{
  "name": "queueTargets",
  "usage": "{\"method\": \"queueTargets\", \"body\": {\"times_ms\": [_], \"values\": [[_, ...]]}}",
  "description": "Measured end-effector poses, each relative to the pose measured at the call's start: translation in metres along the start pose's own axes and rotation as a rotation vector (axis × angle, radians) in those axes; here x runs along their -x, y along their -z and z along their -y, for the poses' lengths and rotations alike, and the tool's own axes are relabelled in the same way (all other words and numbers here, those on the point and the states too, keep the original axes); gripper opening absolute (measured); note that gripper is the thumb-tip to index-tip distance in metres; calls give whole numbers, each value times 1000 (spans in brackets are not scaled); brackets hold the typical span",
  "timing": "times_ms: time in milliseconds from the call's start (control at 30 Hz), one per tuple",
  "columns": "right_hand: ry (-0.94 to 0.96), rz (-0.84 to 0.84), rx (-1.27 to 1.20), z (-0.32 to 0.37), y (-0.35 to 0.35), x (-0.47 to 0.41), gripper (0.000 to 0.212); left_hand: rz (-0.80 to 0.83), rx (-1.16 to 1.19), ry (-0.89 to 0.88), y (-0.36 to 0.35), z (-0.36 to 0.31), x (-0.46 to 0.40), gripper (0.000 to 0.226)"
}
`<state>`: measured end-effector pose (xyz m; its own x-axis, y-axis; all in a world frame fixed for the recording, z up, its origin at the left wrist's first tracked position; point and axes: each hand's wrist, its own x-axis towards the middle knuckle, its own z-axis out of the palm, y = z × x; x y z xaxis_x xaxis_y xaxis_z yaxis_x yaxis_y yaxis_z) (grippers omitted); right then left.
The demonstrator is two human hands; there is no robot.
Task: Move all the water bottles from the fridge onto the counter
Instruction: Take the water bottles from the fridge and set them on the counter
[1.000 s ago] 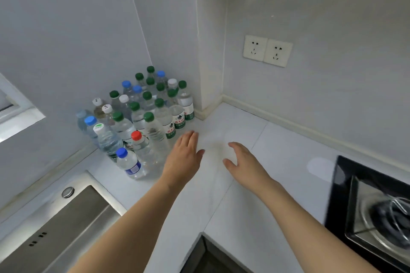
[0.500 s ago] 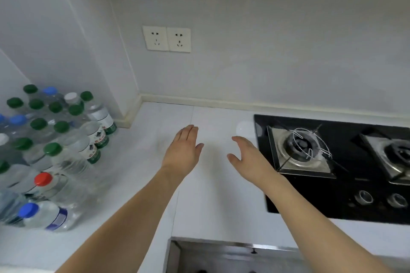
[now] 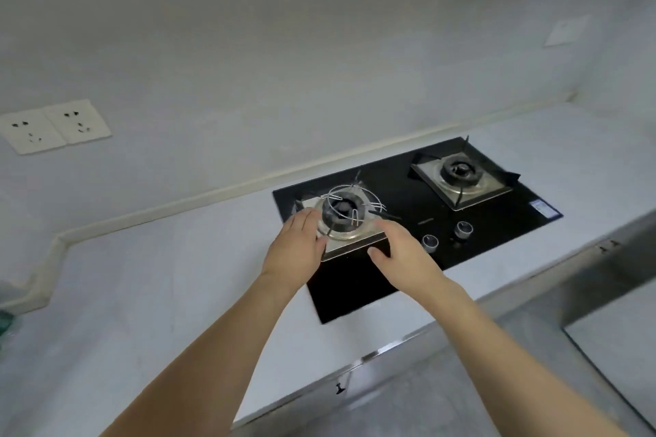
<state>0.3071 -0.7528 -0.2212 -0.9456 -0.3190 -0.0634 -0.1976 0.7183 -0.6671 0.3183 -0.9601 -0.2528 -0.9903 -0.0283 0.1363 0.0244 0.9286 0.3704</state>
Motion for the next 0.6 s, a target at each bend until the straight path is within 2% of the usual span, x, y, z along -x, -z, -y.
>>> {"method": "queueTargets", "body": {"times_ms": [167,400,600], "values": [[-128,-69,-6,-60,55,31,56,60,-5,-115,-30,-88,-19,52],[-217,-166,-18,-143,120,85,56,102,-33,-269,-69,-204,-27,53],[-319,-277,-18,-221,185,144,56,137,33,-403,-115,-309,-26,52]]}}
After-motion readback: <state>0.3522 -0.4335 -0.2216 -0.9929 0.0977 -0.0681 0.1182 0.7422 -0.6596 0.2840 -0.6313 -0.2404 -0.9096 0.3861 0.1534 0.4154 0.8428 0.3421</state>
